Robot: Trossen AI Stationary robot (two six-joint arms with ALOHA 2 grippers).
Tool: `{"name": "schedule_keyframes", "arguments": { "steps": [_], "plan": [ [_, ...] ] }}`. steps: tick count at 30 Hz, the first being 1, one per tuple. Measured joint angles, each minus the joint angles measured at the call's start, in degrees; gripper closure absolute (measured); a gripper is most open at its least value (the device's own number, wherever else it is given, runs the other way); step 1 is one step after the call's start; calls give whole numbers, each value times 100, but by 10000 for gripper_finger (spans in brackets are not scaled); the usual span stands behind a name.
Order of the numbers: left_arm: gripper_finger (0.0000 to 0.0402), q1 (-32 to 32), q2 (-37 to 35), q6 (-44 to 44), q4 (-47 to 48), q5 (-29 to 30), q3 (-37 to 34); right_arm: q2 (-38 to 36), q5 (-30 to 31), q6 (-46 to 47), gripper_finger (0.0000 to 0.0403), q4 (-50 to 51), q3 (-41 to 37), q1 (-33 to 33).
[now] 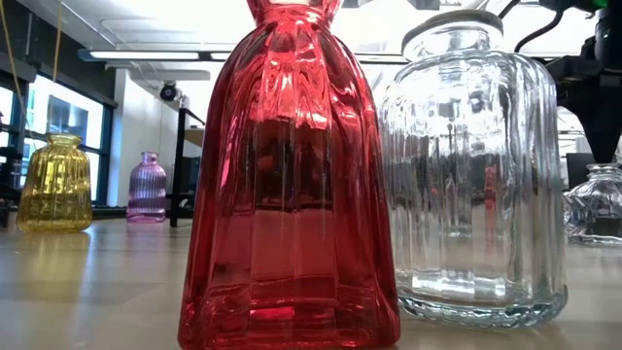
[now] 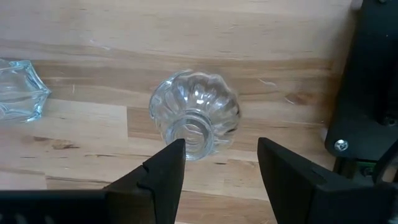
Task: Sort vases onto shelf
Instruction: Put the top right transparent vase on the shelf
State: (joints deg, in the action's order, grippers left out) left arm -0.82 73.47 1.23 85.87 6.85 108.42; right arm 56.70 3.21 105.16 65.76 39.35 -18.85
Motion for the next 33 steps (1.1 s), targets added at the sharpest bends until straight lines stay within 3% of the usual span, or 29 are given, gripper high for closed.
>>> {"name": "schedule_keyframes", "arguments": {
  "steps": [9,19,28,33],
  "plan": [
    [312,-2,2,0,2,-4,0,423,-193,-244,237,-18,-1,326],
    [312,-2,2,0,4,-12,0,471,-176,-234,300,-33,2,326],
    [312,-2,2,-92,4,-9,0,482,-66,-213,392,-4,2,324],
    [312,-2,2,-95,4,-9,0,481,-74,-271,396,-4,0,324]
  ]
}}
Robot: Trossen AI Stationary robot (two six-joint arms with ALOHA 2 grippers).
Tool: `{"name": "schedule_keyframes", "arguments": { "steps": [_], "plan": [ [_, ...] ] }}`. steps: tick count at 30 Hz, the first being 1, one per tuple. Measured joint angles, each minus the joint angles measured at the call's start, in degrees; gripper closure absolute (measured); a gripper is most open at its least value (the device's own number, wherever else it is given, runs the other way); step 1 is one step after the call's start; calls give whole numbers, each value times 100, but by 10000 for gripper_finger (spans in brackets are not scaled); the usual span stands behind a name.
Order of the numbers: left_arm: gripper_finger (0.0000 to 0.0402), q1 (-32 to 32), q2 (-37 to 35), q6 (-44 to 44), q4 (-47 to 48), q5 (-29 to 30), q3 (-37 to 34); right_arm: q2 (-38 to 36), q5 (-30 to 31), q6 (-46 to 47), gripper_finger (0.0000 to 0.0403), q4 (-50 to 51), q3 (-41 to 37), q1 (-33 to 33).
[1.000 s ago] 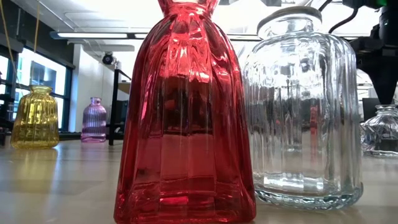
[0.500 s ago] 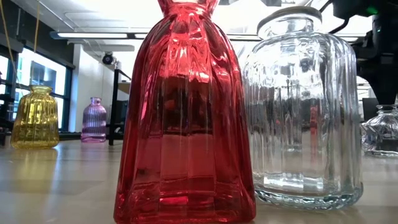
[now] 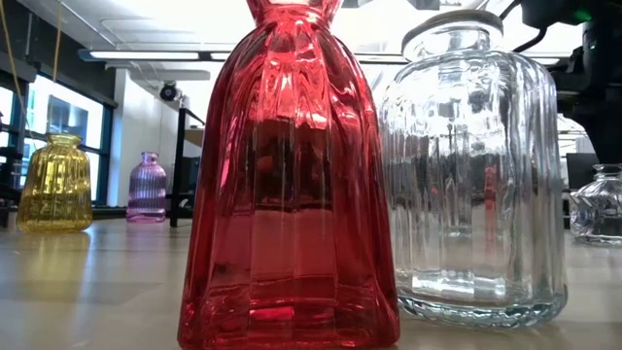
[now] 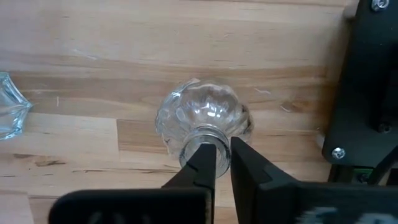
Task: Sort vases onto shelf
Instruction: Put the top right transparent vase on the shelf
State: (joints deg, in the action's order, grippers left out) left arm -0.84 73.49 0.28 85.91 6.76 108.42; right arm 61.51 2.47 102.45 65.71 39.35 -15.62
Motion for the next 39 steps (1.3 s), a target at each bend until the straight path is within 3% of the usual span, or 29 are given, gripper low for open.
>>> {"name": "schedule_keyframes", "arguments": {
  "steps": [18,31,39],
  "plan": [
    [312,0,0,7,0,4,0,0,208,-397,402,730,966,0],
    [312,1,0,5,-1,4,0,-2,1059,-733,403,1240,2361,20],
    [312,0,0,4,-2,4,0,-6,1696,-1248,403,1572,3345,381]
  ]
}}
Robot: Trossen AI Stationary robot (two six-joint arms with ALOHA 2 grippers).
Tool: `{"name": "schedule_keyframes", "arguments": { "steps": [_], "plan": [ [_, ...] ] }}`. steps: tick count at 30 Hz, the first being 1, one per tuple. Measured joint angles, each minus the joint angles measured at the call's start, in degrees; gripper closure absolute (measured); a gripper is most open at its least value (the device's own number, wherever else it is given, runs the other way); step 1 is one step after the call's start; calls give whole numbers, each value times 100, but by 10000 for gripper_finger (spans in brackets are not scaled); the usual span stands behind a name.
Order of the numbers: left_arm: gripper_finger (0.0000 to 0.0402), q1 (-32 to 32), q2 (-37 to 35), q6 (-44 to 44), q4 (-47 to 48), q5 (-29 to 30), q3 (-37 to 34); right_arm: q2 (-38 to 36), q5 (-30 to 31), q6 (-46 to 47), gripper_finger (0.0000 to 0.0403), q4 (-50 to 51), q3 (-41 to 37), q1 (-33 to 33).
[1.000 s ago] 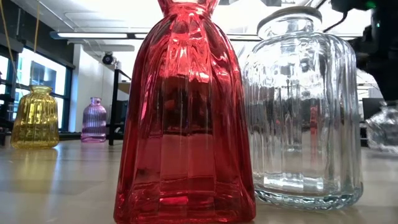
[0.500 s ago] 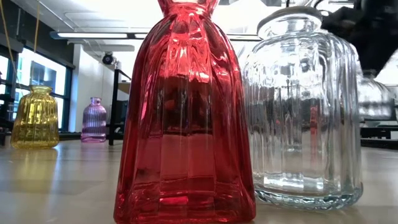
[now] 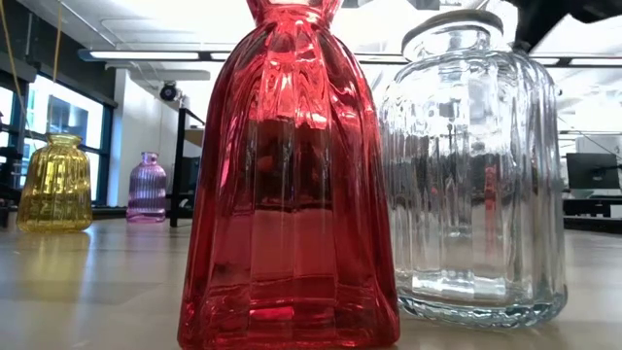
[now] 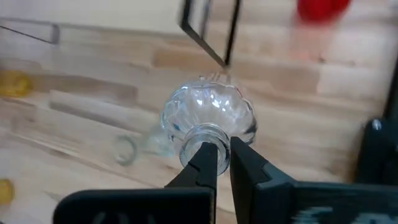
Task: Sort vases onto shelf
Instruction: Put the top right transparent vase on the shelf
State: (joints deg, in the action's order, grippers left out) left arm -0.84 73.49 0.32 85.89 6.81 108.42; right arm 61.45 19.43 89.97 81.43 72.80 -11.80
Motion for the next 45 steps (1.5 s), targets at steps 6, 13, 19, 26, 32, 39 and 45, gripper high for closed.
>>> {"name": "schedule_keyframes", "arguments": {
  "steps": [6,13,19,26,32,39,45],
  "plan": [
    [312,0,0,-39,1,0,0,178,252,-743,403,-22,588,545],
    [312,2,0,38,0,0,2,761,268,-1888,403,-29,1359,1407],
    [312,0,0,50,1,-2,1,1423,234,-2941,403,-59,2179,2199],
    [312,0,0,4,0,-2,0,2340,-45,-4265,403,-311,3383,3063],
    [312,0,0,110,0,-2,0,3200,-637,-5340,403,-377,4459,3725],
    [312,2,0,503,0,0,0,4018,-1276,-6228,403,-370,5276,4127],
    [312,2,0,567,0,184,0,4608,-1960,-6677,403,-357,5761,4262]
  ]
}}
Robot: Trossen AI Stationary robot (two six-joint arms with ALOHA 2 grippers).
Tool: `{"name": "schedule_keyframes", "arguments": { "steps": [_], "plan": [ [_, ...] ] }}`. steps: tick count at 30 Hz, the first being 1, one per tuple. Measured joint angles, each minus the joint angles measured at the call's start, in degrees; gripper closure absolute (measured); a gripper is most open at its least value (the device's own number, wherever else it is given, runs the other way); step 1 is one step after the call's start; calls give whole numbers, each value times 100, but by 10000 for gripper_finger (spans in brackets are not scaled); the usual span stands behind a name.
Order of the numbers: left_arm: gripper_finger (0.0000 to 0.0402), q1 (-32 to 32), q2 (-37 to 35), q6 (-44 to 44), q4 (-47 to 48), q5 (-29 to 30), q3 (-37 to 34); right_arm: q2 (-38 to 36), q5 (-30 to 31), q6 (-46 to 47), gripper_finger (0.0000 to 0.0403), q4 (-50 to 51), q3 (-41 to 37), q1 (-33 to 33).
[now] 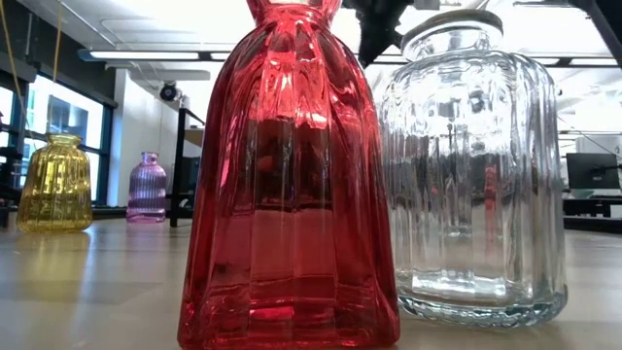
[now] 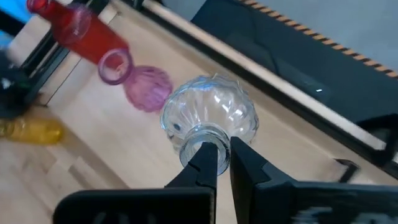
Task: Sort vases onto shelf
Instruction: Put the top right transparent vase on the shelf
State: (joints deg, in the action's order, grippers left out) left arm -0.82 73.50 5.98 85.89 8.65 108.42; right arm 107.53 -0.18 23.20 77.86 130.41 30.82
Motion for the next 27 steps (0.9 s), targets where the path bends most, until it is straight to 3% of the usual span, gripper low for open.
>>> {"name": "schedule_keyframes", "arguments": {
  "steps": [8,27],
  "plan": [
    [312,4,66,137,-1,111,4,559,-442,-256,403,586,380,-3],
    [312,4,190,135,2,113,2,1043,-440,-437,403,687,378,-32]
  ]
}}
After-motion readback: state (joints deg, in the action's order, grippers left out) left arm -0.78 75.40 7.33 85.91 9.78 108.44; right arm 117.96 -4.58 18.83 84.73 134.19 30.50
